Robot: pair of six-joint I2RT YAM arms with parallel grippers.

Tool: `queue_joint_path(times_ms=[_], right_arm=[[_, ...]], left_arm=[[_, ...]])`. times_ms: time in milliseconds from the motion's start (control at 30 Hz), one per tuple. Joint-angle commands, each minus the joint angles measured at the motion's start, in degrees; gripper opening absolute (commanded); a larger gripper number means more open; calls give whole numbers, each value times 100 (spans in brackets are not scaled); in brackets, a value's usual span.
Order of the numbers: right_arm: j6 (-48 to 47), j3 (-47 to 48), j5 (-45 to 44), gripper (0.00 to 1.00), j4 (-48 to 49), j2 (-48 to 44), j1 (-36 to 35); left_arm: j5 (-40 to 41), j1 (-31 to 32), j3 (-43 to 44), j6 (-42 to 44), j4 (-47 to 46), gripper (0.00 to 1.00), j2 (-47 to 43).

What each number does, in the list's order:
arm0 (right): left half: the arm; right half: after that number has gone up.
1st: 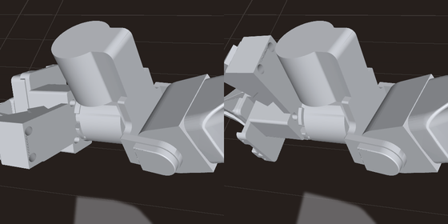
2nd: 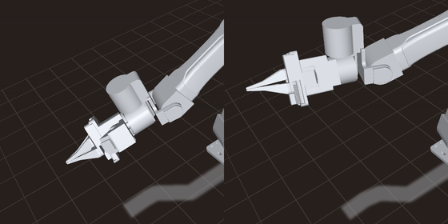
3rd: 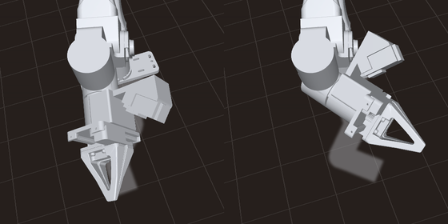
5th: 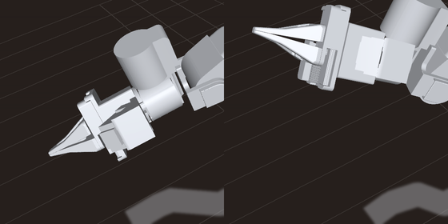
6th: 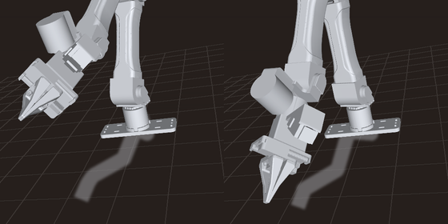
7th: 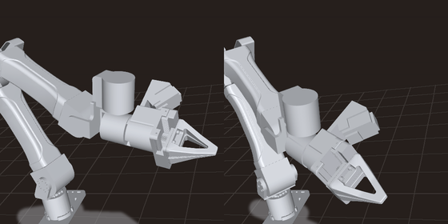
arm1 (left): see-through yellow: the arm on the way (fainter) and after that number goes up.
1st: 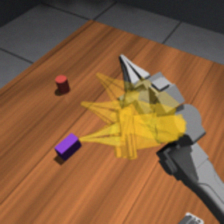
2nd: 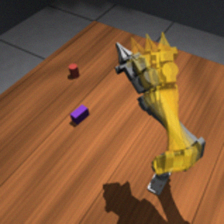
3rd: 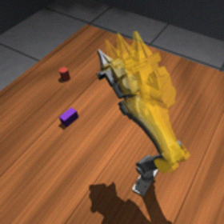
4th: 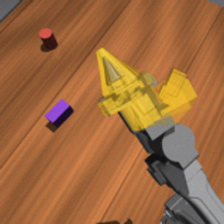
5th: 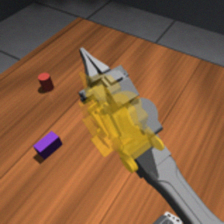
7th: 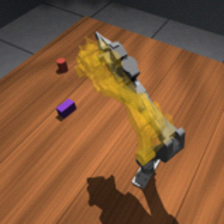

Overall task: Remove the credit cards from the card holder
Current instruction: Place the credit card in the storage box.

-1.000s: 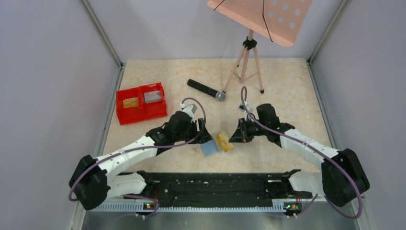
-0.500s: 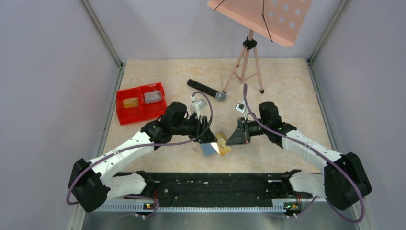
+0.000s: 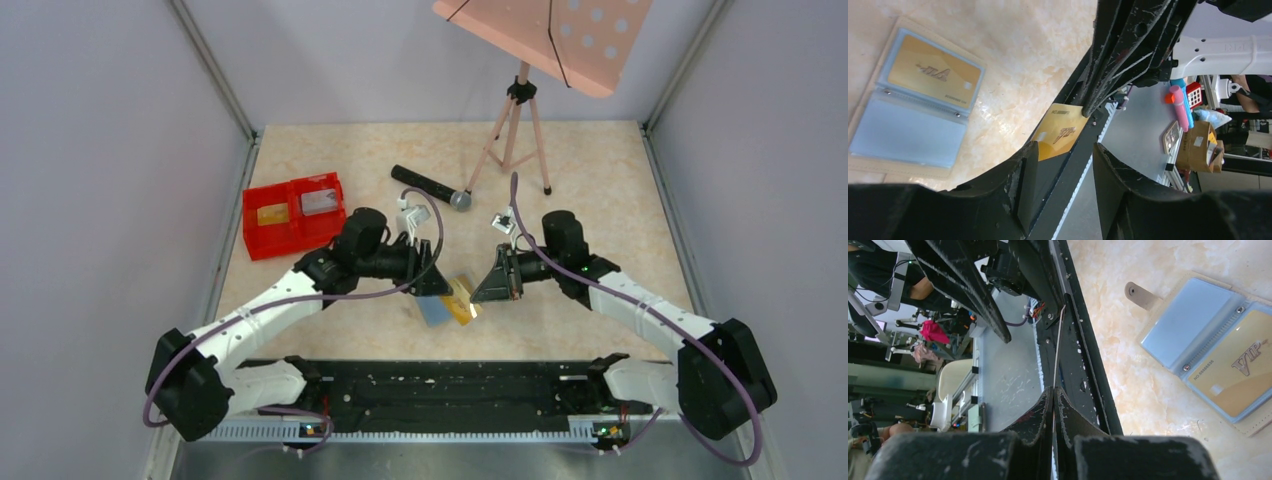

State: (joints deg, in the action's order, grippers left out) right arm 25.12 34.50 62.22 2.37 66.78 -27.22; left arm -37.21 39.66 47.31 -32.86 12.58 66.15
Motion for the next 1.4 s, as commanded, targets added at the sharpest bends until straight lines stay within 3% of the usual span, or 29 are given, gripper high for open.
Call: queue_joint_path(times_ms=[0, 167, 533, 767, 967, 1033, 1200, 1367], right_arm=[[-55, -10, 170, 0, 226, -115, -20], [10, -21, 233, 0, 342, -161, -28], [241, -123, 247, 0, 639, -208, -54], [264, -154, 231, 0, 693, -207, -58], [297, -152, 142, 0, 712, -181, -49], [345, -132, 23, 2, 712, -184, -54], [444, -7, -735, 40, 519, -443, -46], [510, 66, -1383, 73, 314, -792, -51]], left_arm=[[254, -197, 93, 233, 32, 50, -282], [419, -210, 88, 410, 105, 50, -293], [-572, -214, 51, 146, -320, 41, 71], [-595, -222, -57, 150, -395, 36, 90], [-498, -264, -62, 142, -440, 1, 121], [-398, -365, -73, 135, -448, 0, 95], [-69, -1027, -230, 177, -637, 0, -204], [970, -1882, 395, 907, 522, 0, -238]])
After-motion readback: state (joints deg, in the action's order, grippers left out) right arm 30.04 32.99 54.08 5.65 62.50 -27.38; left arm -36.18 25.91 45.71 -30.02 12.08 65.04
